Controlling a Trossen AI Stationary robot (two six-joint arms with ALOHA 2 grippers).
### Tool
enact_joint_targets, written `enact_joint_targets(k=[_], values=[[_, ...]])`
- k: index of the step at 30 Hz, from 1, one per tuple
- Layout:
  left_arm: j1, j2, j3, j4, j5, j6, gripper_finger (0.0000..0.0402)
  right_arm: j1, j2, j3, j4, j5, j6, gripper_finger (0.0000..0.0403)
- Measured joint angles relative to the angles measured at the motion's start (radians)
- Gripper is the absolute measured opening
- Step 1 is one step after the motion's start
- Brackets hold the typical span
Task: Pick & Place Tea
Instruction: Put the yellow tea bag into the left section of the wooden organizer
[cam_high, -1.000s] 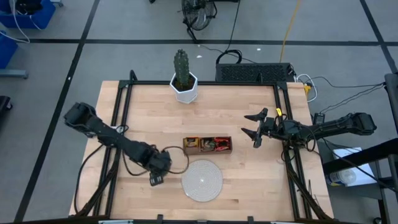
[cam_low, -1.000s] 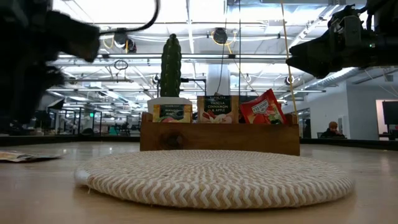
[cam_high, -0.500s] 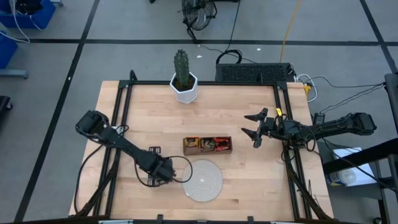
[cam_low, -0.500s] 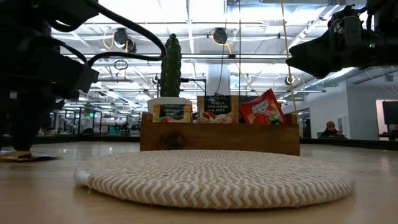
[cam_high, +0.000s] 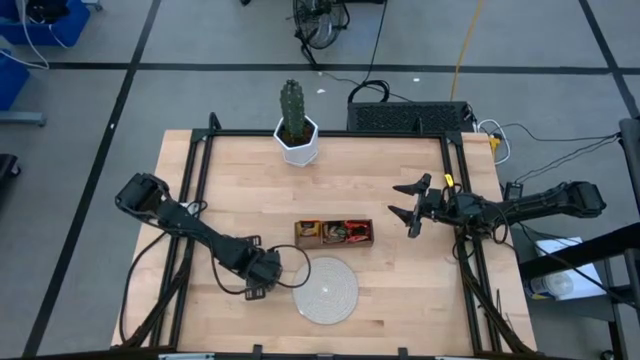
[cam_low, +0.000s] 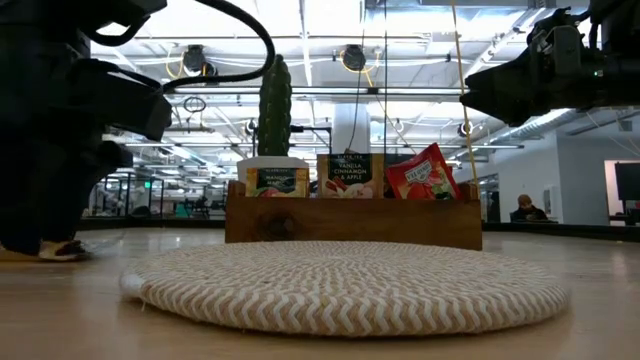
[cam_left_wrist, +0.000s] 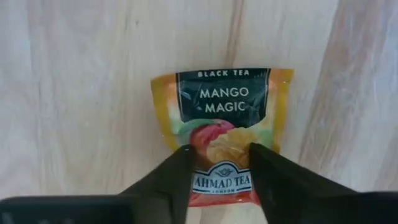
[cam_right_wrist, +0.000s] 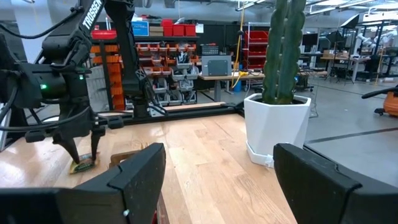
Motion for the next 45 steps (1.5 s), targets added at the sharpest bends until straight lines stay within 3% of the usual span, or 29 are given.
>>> enact_joint_targets(k=[9, 11, 17, 21, 24, 32, 37, 45], values=[[0.017, -0.01, 0.02, 0.004, -0.01, -0.061, 0.0029, 0.0, 0.0, 0.0, -0.001, 0.0, 0.0, 0.0278], [0.027, -0.039, 0.035, 0.006, -0.028, -0.116, 0.0015, 0.0, 0.0, 0.0, 0.0, 0.0, 0.0, 0.0279], [0.009, -0.145, 0.116, 0.107, -0.387, -0.158, 0.0015, 0.0, 0.0, 0.0, 0.0, 0.0, 0.0, 0.0277], [0.01, -0.147, 0.122, 0.304, -0.74, -0.156, 0.0014, 0.0, 0.0, 0.0, 0.0, 0.0, 0.0, 0.0279], [0.037, -0.108, 0.121, 0.453, -0.902, -0.189, 0.0014, 0.0, 0.0, 0.0, 0.0, 0.0, 0.0, 0.0277], [0.084, 0.101, 0.12, 0.75, -0.979, -0.231, 0.0014, 0.0, 0.0, 0.0, -0.008, 0.0, 0.0, 0.0278], [0.08, 0.151, 0.118, 0.778, -1.032, -0.261, 0.0014, 0.0, 0.0, 0.0, -0.008, 0.0, 0.0, 0.0278], [0.052, 0.122, 0.121, 0.718, -1.112, -0.244, 0.0014, 0.0, 0.0, 0.0, -0.008, 0.0, 0.0, 0.0277]])
